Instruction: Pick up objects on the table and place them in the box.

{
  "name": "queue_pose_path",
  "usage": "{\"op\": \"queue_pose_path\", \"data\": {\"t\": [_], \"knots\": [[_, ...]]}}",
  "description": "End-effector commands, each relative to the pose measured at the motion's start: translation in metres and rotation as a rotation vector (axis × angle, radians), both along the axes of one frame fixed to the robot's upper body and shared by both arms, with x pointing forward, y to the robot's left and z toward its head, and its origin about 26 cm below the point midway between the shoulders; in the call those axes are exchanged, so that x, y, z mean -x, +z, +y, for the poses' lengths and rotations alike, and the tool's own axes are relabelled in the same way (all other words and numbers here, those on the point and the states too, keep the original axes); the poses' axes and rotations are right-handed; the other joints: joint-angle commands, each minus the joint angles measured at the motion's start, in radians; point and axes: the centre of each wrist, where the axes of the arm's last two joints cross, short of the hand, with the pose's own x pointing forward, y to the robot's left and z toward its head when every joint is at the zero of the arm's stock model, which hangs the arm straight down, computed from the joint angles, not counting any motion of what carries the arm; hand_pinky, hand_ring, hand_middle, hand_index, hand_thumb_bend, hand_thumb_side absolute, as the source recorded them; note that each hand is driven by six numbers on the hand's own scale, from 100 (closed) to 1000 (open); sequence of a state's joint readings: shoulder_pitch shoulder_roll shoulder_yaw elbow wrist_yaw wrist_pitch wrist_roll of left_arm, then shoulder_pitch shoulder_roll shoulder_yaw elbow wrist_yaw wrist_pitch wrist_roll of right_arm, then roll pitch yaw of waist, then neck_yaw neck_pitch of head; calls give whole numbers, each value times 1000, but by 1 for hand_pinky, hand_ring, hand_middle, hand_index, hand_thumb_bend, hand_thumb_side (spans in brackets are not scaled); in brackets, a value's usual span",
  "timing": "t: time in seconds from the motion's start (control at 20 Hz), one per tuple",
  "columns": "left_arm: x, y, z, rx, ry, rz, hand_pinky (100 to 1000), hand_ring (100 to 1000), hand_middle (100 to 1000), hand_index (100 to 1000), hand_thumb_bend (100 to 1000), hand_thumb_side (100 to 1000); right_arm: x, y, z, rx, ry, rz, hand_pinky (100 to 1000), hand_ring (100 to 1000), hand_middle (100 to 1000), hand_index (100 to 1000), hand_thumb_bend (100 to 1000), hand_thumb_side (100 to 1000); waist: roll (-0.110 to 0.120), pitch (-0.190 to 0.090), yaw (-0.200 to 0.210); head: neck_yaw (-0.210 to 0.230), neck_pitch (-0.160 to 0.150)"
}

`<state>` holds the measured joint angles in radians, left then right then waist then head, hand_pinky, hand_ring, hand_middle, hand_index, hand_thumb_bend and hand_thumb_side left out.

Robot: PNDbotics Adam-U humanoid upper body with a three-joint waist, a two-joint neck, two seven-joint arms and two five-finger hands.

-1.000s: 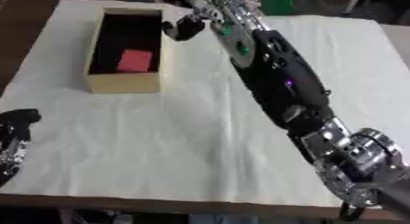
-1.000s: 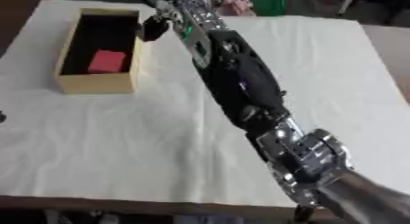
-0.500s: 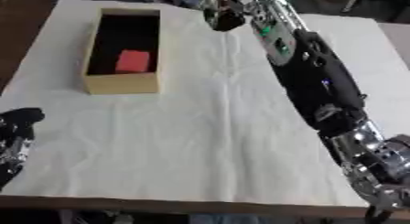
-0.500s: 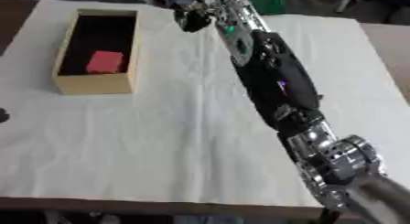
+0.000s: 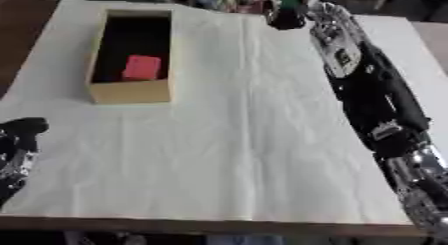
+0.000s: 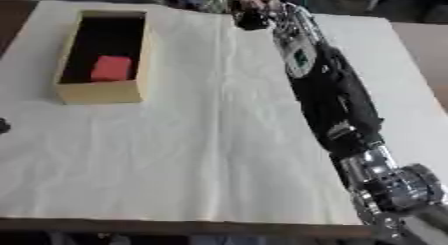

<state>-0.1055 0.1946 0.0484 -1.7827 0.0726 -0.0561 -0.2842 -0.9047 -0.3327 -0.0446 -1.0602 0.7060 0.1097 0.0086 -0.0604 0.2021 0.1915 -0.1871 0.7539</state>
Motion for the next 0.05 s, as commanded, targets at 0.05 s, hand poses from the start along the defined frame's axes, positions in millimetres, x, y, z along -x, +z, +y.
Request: {"op": "queue_pose_path", "data": {"t": [0.05], "knots": [[0,7,5,-15,11,-21,1000,828,736,754,100,343,1,10,-24,-114,-81,-87,834,1000,917,1000,100,100,5,-15,-3,2,-5]]}}
